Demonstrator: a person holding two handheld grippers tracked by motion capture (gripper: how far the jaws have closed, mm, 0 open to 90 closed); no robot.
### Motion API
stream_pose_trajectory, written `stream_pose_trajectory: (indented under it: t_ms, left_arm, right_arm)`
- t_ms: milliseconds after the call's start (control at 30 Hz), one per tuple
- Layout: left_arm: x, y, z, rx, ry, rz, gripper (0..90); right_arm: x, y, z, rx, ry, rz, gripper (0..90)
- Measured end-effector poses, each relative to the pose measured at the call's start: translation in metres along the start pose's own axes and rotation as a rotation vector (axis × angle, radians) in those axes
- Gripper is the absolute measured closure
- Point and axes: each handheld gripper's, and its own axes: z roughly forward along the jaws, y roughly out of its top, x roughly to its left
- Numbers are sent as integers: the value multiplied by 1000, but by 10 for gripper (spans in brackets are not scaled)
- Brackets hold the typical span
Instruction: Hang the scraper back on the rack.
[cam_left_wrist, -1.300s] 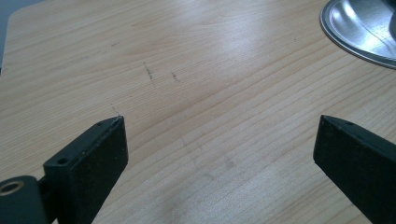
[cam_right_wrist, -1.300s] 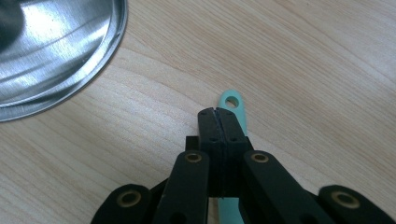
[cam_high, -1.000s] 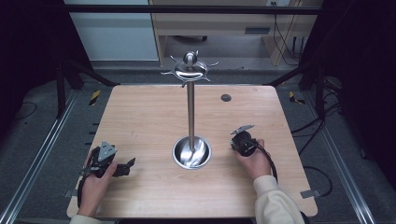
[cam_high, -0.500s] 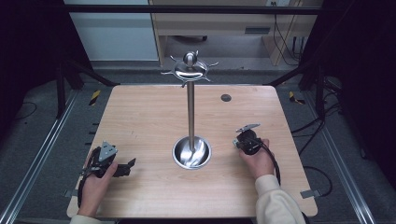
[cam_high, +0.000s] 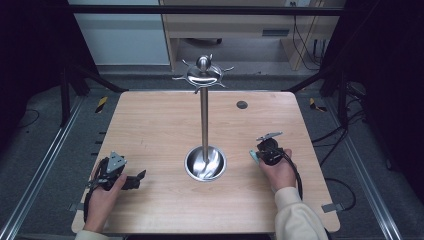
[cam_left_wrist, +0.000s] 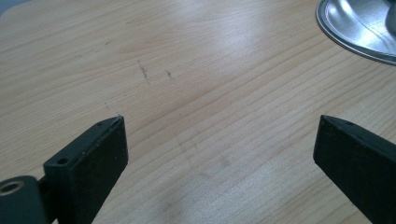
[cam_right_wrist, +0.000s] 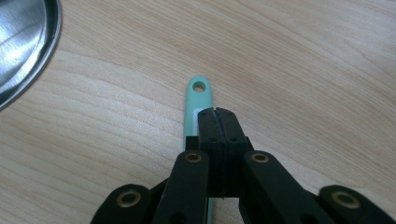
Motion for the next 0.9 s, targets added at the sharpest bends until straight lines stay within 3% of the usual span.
stream_pose_trajectory:
  t_ms: [300,567,667,733,900]
  left_arm:
    - [0,0,0,0,1,3,29]
    - [-1,0,1,3,-2,7,29]
    - [-1,0,1,5,-1,8,29]
    - [-1,0,1,5,-1,8,29]
    - [0,-1,1,11,3,7,29]
  right_arm:
    - [9,3,-5,-25,18,-18,900]
    - [15,3,4,18,46,-56,900]
    - [14,3,6,26,44,-54,900]
    - [10,3,5,31,11,-47,900]
    - [5,4,-1,17,24,1,863]
